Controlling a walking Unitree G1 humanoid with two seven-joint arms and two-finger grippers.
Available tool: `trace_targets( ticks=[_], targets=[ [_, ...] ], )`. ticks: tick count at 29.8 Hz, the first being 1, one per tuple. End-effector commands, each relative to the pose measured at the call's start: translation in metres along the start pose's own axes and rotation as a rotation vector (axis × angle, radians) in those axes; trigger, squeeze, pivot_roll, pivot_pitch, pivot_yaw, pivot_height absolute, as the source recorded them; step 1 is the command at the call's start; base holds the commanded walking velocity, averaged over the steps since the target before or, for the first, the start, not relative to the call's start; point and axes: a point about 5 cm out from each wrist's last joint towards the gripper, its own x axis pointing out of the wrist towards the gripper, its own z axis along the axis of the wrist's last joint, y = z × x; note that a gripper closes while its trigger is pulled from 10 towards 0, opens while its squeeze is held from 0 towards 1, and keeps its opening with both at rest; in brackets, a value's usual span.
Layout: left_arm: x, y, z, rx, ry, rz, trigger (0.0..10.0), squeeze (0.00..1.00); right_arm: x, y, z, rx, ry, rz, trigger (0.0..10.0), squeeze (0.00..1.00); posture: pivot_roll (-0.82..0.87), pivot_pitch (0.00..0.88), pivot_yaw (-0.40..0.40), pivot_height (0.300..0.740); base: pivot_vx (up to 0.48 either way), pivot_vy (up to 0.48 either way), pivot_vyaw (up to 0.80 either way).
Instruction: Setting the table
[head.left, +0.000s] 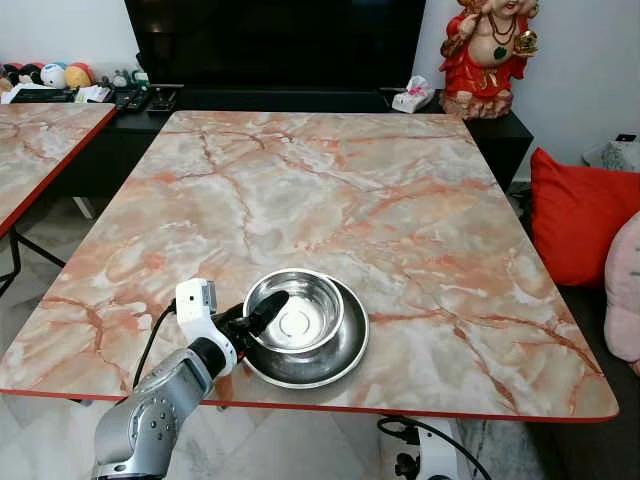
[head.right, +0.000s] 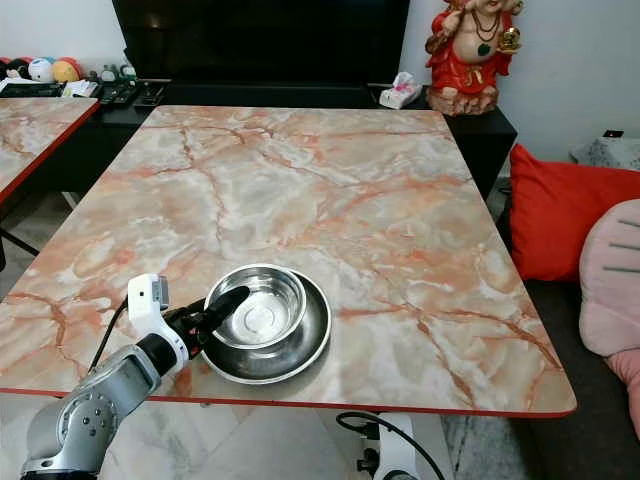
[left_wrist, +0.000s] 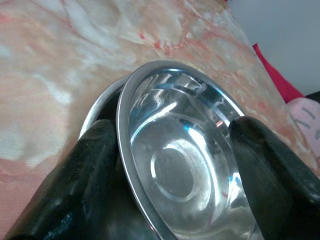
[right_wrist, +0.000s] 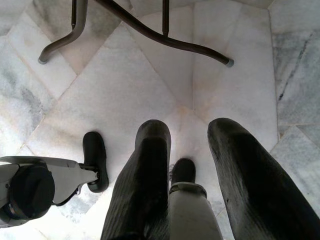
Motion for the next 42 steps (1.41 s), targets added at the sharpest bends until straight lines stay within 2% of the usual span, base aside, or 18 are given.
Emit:
trace_targets(
  ticks=[1, 10, 17, 42],
  targets=[
    [0.000, -0.003, 0.002, 0.027, -0.003, -0.011, 10.0, 0.00, 0.000, 0.000, 0.001, -0.014, 0.006, 0.006, 10.0, 0.00, 0.09, 0.015, -0.008, 0.740, 0.000, 0.000, 0.00],
    [0.001, -0.009, 0.009, 0.040, -0.021, -0.051, 10.0, 0.00, 0.000, 0.000, 0.001, -0.013, 0.004, 0.005, 10.0, 0.00, 0.09, 0.014, -0.008, 0.740, 0.000, 0.000, 0.00],
    [0.000, -0.020, 0.013, 0.035, -0.037, -0.131, 10.0, 0.00, 0.000, 0.001, 0.001, -0.012, 0.004, 0.005, 10.0, 0.00, 0.09, 0.013, -0.007, 0.740, 0.000, 0.000, 0.00],
    [-0.003, -0.012, 0.011, 0.127, 0.015, -0.098, 10.0, 0.00, 0.000, 0.000, 0.001, -0.015, 0.005, 0.004, 10.0, 0.00, 0.10, 0.014, -0.013, 0.740, 0.000, 0.000, 0.00]
  ],
)
